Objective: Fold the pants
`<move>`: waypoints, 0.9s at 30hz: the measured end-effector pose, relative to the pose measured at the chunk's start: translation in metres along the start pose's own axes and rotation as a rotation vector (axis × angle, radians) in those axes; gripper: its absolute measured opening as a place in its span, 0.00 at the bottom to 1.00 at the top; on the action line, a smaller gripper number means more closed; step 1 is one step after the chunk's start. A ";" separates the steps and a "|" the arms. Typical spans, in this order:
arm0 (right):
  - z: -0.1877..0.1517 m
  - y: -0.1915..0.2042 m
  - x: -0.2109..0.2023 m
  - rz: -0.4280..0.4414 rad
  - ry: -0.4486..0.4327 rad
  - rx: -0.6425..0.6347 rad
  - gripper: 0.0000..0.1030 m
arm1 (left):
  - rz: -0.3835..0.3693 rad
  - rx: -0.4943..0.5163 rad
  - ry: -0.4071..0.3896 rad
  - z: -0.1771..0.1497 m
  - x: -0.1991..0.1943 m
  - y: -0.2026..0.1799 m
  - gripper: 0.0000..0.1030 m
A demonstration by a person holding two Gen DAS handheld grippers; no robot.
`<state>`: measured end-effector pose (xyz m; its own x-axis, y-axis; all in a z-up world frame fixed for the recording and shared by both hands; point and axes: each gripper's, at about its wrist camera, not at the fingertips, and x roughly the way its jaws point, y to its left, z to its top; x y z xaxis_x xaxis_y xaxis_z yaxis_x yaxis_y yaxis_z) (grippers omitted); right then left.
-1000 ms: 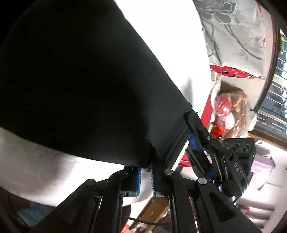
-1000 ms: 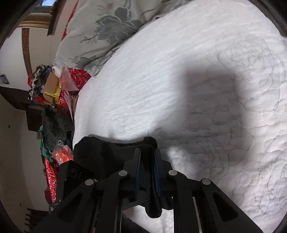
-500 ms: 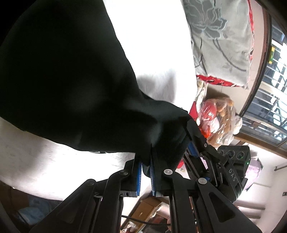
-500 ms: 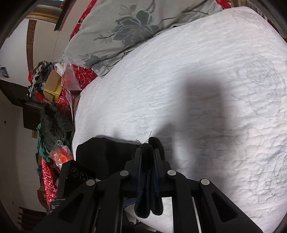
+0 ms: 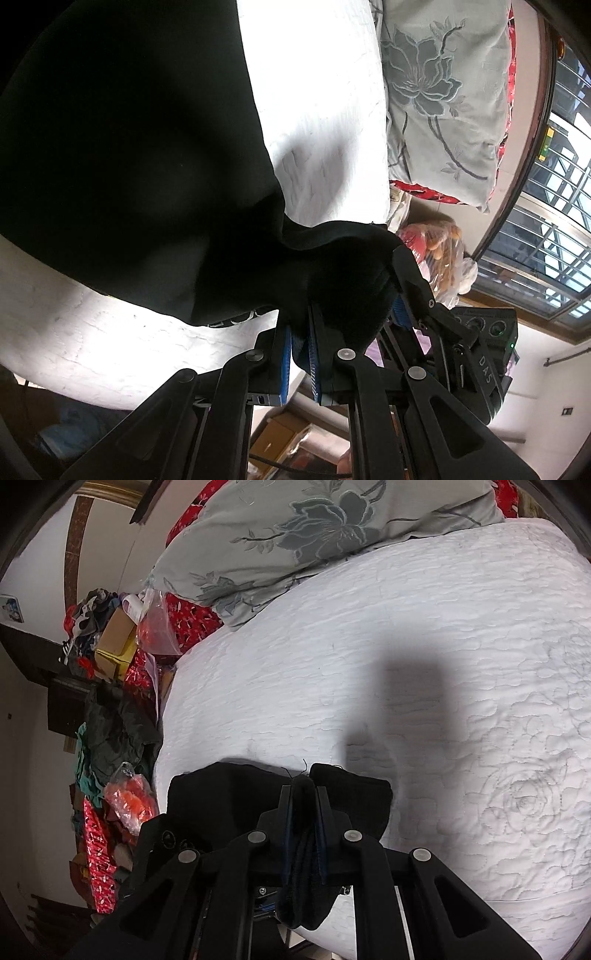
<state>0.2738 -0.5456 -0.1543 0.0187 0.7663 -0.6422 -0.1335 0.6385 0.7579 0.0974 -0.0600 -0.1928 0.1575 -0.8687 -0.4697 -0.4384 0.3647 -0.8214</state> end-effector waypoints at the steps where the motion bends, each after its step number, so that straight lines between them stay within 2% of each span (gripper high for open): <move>1: 0.000 -0.001 0.000 -0.003 0.000 0.003 0.10 | 0.000 -0.005 0.003 -0.001 0.002 0.001 0.07; 3: 0.000 -0.008 -0.002 -0.010 -0.004 0.018 0.10 | 0.006 -0.012 0.009 -0.003 0.010 0.002 0.07; 6: -0.003 -0.034 -0.007 -0.028 -0.009 0.064 0.10 | 0.033 -0.041 0.028 -0.009 0.031 0.008 0.14; 10: -0.004 -0.073 -0.012 -0.047 -0.002 0.116 0.10 | 0.103 -0.066 0.031 -0.021 0.059 0.011 0.32; 16: 0.006 -0.117 0.000 -0.077 0.083 0.121 0.14 | 0.159 -0.103 0.000 -0.034 0.083 0.010 0.32; 21: 0.022 -0.117 0.011 -0.053 0.162 0.046 0.20 | 0.172 -0.105 -0.044 -0.042 0.090 -0.004 0.32; 27: 0.033 -0.104 0.029 -0.043 0.311 -0.117 0.24 | 0.173 -0.086 -0.067 -0.052 0.105 -0.009 0.32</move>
<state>0.3209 -0.5874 -0.2481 -0.2737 0.6690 -0.6911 -0.2519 0.6436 0.7228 0.0717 -0.1720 -0.2181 0.1304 -0.7702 -0.6243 -0.5374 0.4743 -0.6973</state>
